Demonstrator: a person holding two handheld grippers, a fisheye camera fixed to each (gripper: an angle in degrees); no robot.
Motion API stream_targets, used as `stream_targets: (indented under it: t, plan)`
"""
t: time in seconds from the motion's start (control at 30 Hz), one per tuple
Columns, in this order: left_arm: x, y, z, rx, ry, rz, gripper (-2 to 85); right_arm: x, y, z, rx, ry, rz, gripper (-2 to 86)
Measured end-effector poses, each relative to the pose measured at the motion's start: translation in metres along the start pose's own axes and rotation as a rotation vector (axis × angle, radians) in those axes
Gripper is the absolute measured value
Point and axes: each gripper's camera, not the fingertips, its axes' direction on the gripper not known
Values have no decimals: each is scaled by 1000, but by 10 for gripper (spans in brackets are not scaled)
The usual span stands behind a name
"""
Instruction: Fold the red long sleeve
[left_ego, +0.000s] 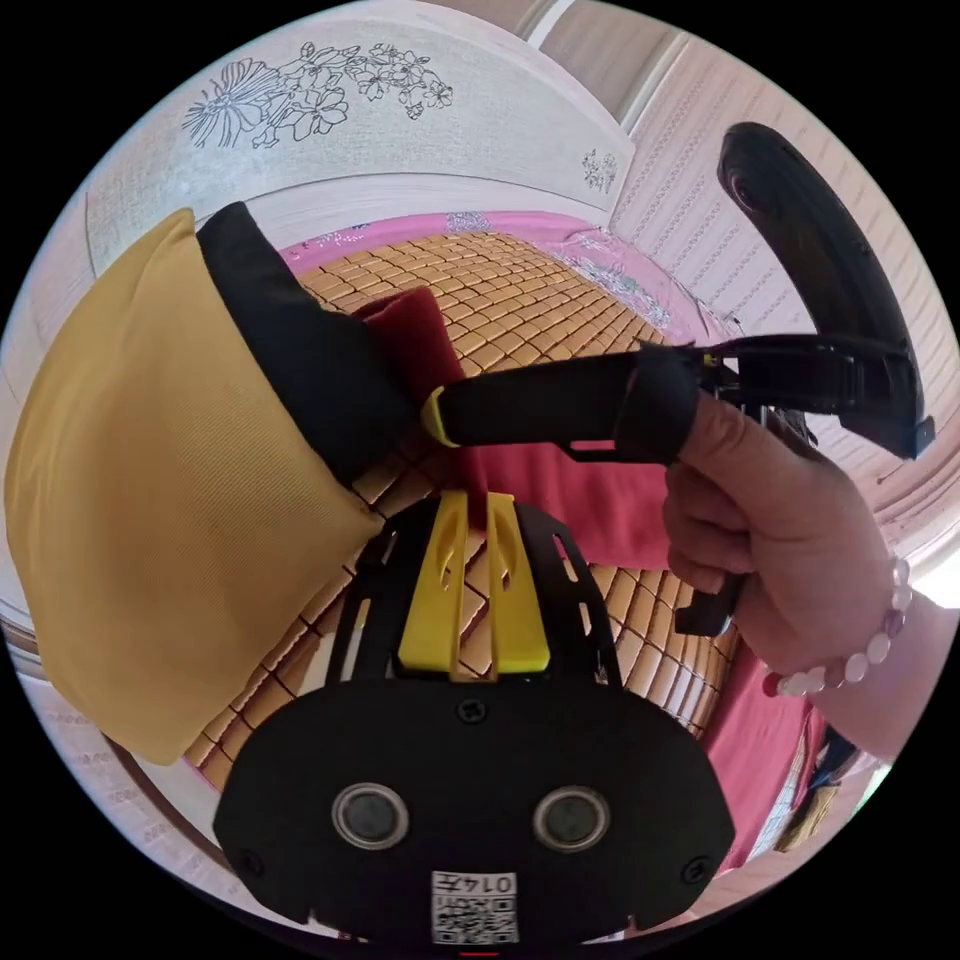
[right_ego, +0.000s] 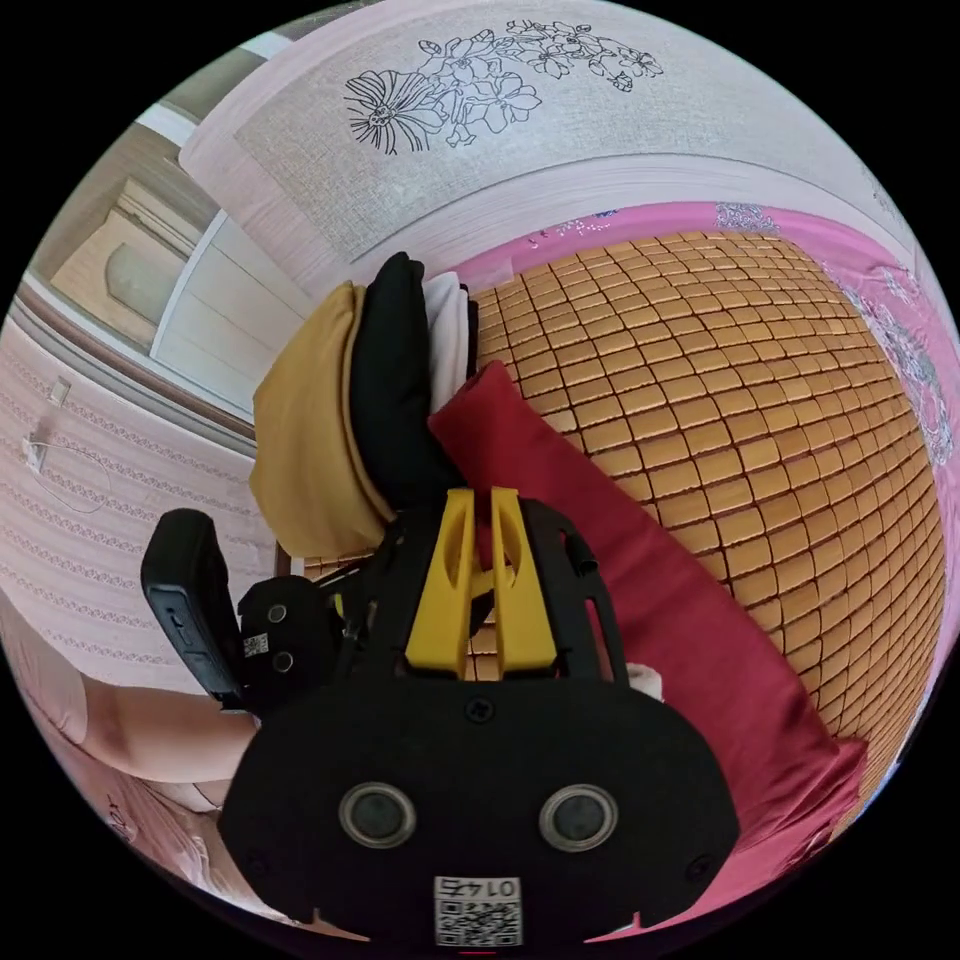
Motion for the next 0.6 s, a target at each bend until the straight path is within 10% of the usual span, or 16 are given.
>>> stream_targets:
  t: [0.23, 0.6]
  plan:
    - [74, -5, -42, 126, 235, 262, 1, 37, 104, -133, 374, -137, 174, 15]
    - [297, 37, -105, 161, 899, 852, 0, -24, 375, -371, 696, 254, 329, 13]
